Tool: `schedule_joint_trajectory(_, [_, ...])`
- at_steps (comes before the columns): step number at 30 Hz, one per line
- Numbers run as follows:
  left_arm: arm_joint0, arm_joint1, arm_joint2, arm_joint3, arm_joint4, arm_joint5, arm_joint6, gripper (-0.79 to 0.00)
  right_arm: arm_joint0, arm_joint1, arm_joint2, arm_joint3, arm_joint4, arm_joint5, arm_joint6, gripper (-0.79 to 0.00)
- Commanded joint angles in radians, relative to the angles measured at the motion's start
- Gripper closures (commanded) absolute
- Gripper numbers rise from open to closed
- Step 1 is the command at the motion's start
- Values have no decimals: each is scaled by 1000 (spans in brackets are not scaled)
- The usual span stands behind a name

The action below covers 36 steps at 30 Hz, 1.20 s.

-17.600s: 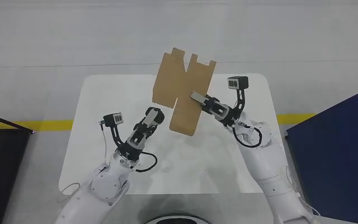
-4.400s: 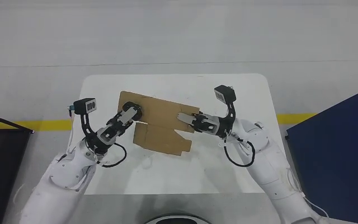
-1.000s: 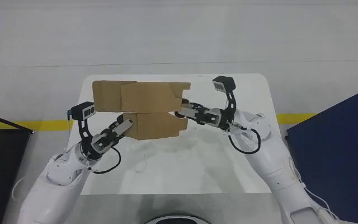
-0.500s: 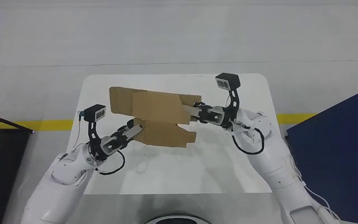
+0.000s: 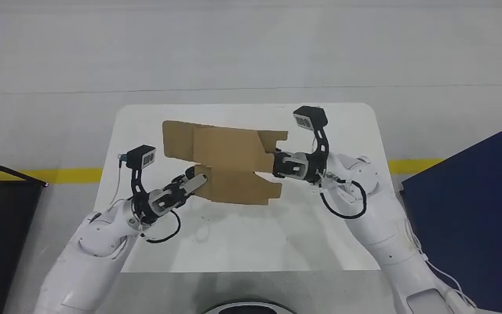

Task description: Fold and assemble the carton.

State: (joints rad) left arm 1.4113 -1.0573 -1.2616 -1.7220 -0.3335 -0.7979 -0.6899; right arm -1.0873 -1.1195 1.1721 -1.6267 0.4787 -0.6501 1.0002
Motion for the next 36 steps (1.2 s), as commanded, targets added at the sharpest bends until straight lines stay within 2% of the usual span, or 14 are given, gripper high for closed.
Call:
schedule_joint_trajectory(1, [0,0,-2,1,4,5,5,0,3,1,3,7,18,-4,13,0])
schedule_joint_trajectory(13, [3,-3,4,-11,21,15,23,0,53,-4,-15,85,107,-5,84,0])
schedule_joint_trajectory(14, [5,-3,3,-13,21,13,21,0,57,-4,-17,92,109,-3,86,-462])
schedule_joint_trajectory(15, [7,-3,2,-15,21,13,21,0,61,-5,-18,98,111,-3,87,-594])
schedule_joint_trajectory(16, [9,-2,0,-18,21,12,20,0,64,-5,-19,105,114,-2,88,-520])
schedule_joint_trajectory(17, [10,-2,-1,-22,22,10,19,0,66,-6,-18,111,116,-3,89,-517])
schedule_joint_trajectory(20, [13,-1,-6,-30,20,9,19,0,70,-6,-15,122,124,-6,96,-431])
schedule_joint_trajectory(23, [16,-1,-11,-36,16,6,22,0,68,-4,-4,127,132,-11,99,-431])
schedule_joint_trajectory(25, [17,-1,-14,-38,14,6,20,0,66,-3,0,125,133,-13,101,-585])
schedule_joint_trajectory(27, [18,0,-15,-38,18,11,16,0,66,-3,0,125,133,-13,101,-683])
schedule_joint_trajectory(28, [17,0,-16,-36,22,14,14,0,66,-3,0,125,133,-13,101,-776])
schedule_joint_trajectory(33, [14,0,-16,-27,62,27,18,0,66,-3,0,125,133,-13,101,-767])
schedule_joint_trajectory(34, [13,-1,-16,-26,67,28,23,0,66,-3,0,125,133,-13,101,-686])
schedule_joint_trajectory(36, [12,-1,-18,-25,85,30,31,0,66,-3,0,125,133,-13,101,-403])
